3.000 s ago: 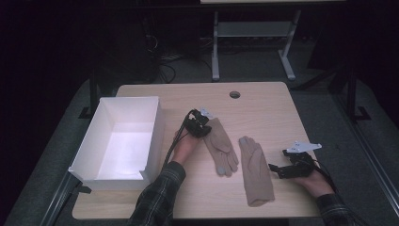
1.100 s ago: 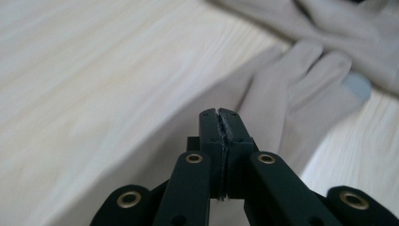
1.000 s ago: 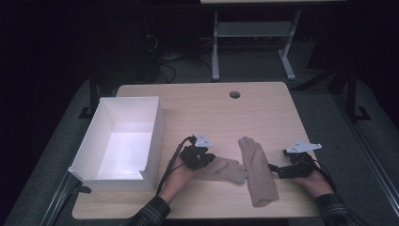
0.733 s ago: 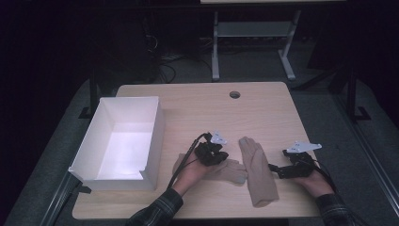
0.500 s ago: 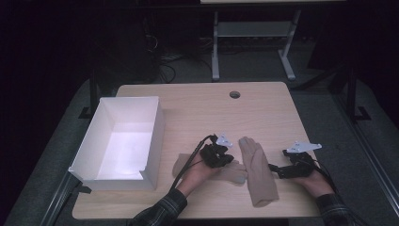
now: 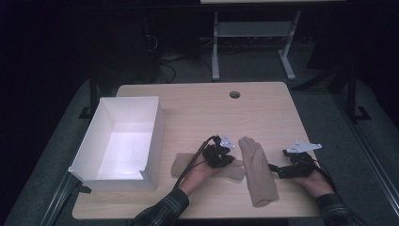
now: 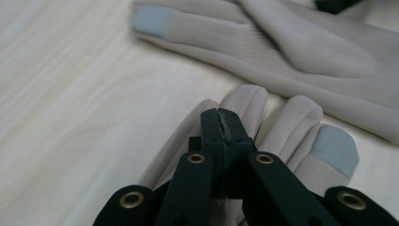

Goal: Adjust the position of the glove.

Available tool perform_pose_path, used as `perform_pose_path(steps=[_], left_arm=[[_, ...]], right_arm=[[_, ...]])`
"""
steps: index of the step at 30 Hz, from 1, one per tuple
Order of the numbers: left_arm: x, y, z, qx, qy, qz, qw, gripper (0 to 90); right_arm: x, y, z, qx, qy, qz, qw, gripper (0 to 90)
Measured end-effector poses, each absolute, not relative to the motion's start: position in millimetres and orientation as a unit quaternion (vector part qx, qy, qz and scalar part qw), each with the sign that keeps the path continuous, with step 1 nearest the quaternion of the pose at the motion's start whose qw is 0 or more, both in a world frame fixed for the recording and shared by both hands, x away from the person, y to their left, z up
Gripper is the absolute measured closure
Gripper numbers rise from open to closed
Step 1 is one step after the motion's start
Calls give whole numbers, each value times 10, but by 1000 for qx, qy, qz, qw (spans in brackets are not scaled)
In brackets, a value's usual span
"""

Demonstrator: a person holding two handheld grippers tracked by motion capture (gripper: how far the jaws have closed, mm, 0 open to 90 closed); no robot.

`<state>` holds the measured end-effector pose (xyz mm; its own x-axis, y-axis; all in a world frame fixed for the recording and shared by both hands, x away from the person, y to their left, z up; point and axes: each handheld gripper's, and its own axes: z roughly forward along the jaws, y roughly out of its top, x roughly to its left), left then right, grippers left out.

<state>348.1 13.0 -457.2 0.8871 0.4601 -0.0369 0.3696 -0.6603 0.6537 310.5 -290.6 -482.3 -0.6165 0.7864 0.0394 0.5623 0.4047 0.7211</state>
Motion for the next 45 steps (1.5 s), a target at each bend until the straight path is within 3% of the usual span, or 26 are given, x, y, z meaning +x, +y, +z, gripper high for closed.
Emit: perform_pose_path(steps=[18,26,31,37,45], left_arm=[[4181,450,-4560,865,336,127,349,896],[4027,801,-4391,847,365,148,357,891],[3876,984,-4471,854,377,158,323,893],[3664,1001,-4582,869,362,144,306,893],[3383,886,-4593,878,332,107,327,895]], right_arm=[[3105,-2906,-4823,410,823,361,155,130],[3106,-2907,-4823,409,824,361,155,130],[3106,-2906,-4823,409,824,361,155,130],[3106,-2906,-4823,409,824,361,155,130],[3106,-2906,-4823,409,824,361,156,131]])
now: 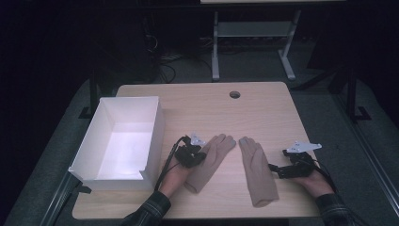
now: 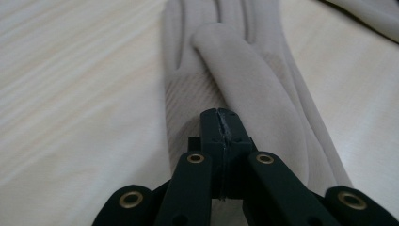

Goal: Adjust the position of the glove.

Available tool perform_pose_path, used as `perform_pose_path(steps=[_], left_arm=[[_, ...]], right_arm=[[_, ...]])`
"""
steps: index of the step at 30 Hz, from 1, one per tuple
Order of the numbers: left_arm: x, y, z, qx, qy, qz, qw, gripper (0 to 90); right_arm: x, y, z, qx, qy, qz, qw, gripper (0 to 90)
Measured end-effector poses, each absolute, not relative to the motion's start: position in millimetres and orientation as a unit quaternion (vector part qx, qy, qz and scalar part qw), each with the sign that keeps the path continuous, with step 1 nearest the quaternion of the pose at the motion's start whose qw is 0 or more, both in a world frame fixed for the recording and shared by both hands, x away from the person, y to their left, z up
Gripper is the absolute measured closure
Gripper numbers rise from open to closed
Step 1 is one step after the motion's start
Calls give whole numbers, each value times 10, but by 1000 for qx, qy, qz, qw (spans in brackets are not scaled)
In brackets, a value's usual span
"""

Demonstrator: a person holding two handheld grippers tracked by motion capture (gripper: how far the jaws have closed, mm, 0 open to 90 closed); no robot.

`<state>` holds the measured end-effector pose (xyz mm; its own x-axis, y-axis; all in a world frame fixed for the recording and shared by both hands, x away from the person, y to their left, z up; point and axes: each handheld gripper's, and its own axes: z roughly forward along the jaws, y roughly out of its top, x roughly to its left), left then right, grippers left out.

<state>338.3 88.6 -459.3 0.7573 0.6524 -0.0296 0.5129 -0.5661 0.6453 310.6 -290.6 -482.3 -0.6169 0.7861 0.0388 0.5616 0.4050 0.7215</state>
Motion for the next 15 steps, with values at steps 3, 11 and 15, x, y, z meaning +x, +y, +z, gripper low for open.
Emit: perform_pose_path(steps=[3,11,15], left_arm=[[3355,889,-4565,877,328,106,335,873],[3482,1039,-4493,855,356,119,357,757],[3496,1031,-4555,856,362,109,353,726]], right_arm=[[3107,-2906,-4823,409,824,361,156,130],[3113,-2909,-4824,406,825,361,157,130],[3111,-2908,-4822,407,825,361,156,131]])
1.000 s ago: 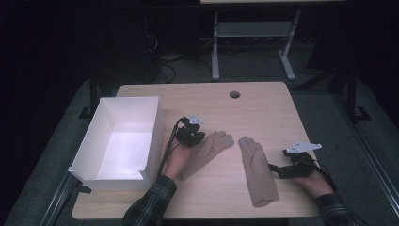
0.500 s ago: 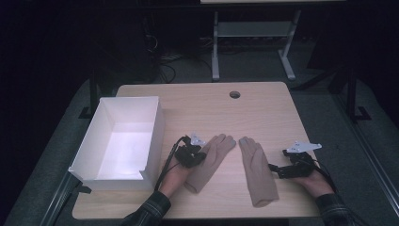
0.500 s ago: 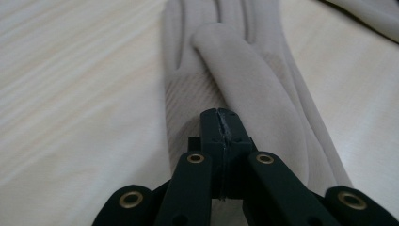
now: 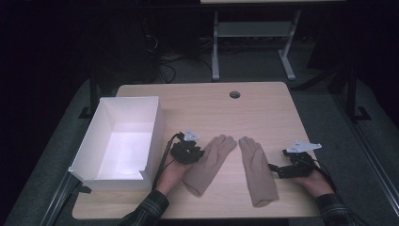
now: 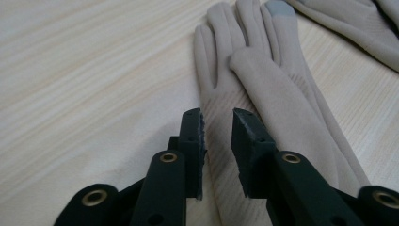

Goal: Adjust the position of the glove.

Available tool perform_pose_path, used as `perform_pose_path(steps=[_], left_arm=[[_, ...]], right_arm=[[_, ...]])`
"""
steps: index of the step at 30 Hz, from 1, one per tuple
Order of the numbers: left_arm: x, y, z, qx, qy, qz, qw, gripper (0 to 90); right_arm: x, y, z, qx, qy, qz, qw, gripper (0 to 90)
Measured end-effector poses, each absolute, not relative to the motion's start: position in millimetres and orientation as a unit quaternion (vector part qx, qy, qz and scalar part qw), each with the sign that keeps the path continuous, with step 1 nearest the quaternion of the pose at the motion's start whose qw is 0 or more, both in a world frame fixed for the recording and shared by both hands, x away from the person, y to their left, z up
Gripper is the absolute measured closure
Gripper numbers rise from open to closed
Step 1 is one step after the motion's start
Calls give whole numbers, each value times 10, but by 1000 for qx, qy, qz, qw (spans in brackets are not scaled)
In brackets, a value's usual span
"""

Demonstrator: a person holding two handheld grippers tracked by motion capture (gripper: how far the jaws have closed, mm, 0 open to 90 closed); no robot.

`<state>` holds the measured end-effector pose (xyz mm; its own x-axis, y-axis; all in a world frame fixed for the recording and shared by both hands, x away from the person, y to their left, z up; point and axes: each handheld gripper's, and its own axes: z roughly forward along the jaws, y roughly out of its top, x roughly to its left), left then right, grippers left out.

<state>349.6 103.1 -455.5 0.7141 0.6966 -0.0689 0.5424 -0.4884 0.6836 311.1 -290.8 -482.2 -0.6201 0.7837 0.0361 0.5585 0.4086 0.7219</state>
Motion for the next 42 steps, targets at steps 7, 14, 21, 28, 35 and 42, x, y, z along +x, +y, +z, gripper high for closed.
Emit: perform_pose_path(steps=[7,14,21,28,35,42], left_arm=[[3522,1041,-4623,859,365,100,344,720],[3527,1056,-4638,857,369,90,349,689],[3496,1008,-4620,866,351,93,344,862],[3535,1106,-4556,842,372,40,389,884],[3497,1095,-4450,826,371,36,423,884],[3503,1087,-4435,818,373,21,439,884]], right_arm=[[3112,-2907,-4824,407,824,361,157,131],[3112,-2909,-4824,405,825,362,156,135],[3027,-2922,-4721,385,835,363,149,523],[2922,-2901,-4653,356,853,364,113,900],[2959,-2787,-4692,343,862,362,88,900],[2980,-2643,-4699,327,868,367,74,899]])
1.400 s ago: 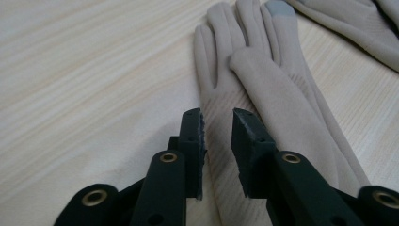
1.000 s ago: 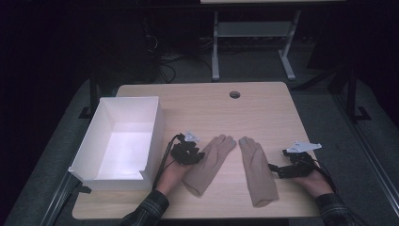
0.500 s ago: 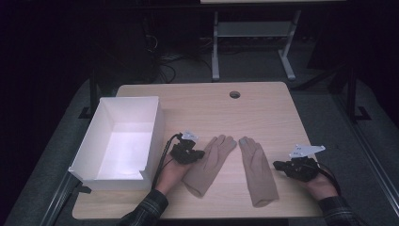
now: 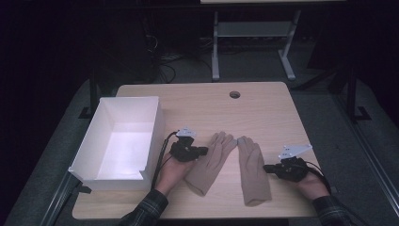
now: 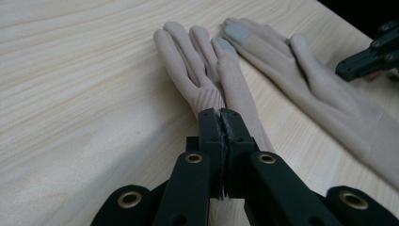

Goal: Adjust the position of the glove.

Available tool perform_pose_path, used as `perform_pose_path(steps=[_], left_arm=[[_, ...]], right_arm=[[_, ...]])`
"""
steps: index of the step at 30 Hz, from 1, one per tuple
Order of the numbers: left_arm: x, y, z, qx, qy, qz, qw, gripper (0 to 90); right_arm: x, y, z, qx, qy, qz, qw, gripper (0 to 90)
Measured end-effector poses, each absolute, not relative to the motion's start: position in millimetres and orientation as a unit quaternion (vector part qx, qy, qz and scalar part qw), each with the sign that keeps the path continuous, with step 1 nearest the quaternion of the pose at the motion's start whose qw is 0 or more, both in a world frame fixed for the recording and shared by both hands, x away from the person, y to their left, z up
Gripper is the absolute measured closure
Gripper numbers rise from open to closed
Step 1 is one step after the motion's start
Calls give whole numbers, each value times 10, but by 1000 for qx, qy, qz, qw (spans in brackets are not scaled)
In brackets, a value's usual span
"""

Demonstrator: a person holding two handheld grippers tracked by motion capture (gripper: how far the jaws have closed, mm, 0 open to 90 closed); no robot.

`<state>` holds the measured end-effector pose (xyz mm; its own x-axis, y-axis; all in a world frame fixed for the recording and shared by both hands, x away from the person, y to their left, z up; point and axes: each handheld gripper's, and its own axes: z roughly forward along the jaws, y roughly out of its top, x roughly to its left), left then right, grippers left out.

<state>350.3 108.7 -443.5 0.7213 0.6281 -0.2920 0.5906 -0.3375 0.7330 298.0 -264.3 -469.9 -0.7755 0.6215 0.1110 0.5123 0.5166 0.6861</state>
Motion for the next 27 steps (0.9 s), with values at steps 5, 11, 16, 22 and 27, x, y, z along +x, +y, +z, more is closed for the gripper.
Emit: perform_pose_path(steps=[5,11,16,22,27], left_arm=[[3516,1102,-4392,811,375,23,450,884],[3551,1097,-4356,804,373,12,463,884],[3547,1042,-4308,802,364,-3,475,883],[3532,926,-4267,801,351,-15,484,883],[3521,876,-4242,801,346,-18,488,883]], right_arm=[[2996,-2517,-4696,314,871,371,67,899],[3030,-2356,-4695,297,876,375,62,899],[3054,-2237,-4687,293,877,378,58,900],[3077,-2143,-4694,286,877,382,56,899],[3086,-2078,-4704,280,878,384,54,900]])
